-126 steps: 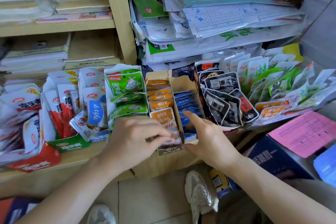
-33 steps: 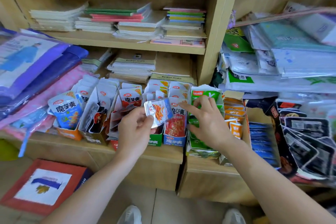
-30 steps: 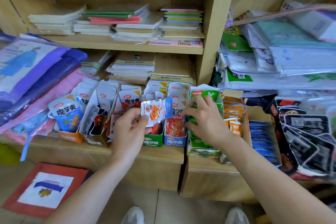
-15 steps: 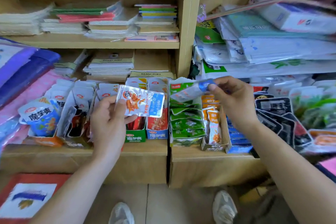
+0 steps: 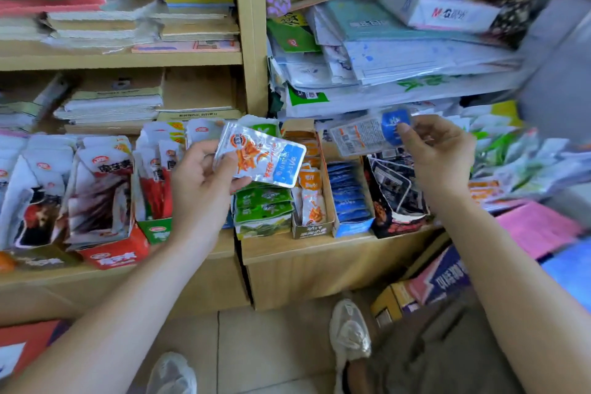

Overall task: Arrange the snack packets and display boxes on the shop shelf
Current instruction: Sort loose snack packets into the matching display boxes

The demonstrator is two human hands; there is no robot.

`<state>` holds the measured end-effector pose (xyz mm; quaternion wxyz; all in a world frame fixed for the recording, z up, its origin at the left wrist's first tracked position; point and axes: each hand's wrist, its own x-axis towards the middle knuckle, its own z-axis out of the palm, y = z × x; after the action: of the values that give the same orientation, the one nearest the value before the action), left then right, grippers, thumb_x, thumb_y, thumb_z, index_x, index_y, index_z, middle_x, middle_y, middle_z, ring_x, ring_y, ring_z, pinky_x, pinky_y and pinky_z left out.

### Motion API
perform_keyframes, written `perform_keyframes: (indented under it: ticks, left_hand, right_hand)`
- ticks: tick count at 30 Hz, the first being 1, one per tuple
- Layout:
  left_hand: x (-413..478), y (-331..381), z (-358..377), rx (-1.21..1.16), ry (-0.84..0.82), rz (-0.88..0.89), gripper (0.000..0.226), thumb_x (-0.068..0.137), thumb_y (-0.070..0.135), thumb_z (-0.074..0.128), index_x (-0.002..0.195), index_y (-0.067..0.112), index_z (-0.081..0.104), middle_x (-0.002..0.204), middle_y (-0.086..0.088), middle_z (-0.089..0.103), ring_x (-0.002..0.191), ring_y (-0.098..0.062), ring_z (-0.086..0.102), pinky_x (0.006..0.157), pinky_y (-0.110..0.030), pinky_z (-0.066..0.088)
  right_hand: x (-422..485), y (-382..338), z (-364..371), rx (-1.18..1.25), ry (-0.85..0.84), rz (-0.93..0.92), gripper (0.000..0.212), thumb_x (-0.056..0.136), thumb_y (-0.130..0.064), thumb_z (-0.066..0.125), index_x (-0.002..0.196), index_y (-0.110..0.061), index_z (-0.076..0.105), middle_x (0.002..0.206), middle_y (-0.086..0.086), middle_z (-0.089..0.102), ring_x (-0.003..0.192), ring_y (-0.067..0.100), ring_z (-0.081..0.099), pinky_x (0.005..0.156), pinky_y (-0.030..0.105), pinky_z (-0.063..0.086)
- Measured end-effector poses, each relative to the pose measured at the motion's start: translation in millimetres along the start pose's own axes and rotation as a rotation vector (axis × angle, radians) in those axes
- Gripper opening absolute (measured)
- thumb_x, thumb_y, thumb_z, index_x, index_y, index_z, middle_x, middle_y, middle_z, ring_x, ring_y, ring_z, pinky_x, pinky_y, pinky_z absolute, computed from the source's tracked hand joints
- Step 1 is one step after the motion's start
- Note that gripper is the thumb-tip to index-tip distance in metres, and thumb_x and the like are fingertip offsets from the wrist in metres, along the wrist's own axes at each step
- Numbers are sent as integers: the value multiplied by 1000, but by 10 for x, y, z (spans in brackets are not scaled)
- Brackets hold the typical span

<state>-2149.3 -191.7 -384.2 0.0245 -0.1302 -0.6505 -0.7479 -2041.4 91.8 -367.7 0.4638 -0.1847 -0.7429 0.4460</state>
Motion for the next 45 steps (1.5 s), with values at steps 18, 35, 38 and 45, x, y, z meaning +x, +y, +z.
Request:
perform_keyframes:
  ticks: [18, 35, 38, 45]
  left_hand:
    - [4, -209, 676, 107, 21, -33, 11, 99, 12, 62, 109, 14, 65, 100, -7, 72, 87, -24, 73, 64, -16, 55]
    - [99, -180, 515, 38, 18, -64, 12, 99, 10, 61, 105, 20, 65, 96, -3, 73, 83, -16, 72, 64, -17, 56]
    - [70, -180, 569, -19, -21, -128, 12, 99, 9, 61, 106, 18, 65, 95, -1, 74, 83, -12, 73, 66, -21, 59]
    - [-39, -228, 768, -203, -117, -320, 18, 97, 6, 62, 115, 7, 62, 101, -9, 75, 84, -20, 74, 69, -27, 60]
  right_hand:
    - [92, 216, 364, -609, -485, -339, 15, 90, -10, 64, 91, -13, 79, 78, 8, 73, 70, 24, 64, 69, 38, 56]
    - [-279, 305, 102, -512, -609, -259, 25, 88, -8, 71, 112, -12, 76, 104, 3, 75, 97, 16, 68, 92, 34, 56]
    - [-247, 184, 11, -240, -448, 4, 29, 88, -12, 74, 116, -17, 72, 97, -6, 76, 88, 5, 71, 84, 27, 59]
    - [-266, 9, 156, 277, -644, 418, 49, 85, -7, 75, 130, -11, 55, 106, 8, 76, 100, 24, 73, 82, 41, 61]
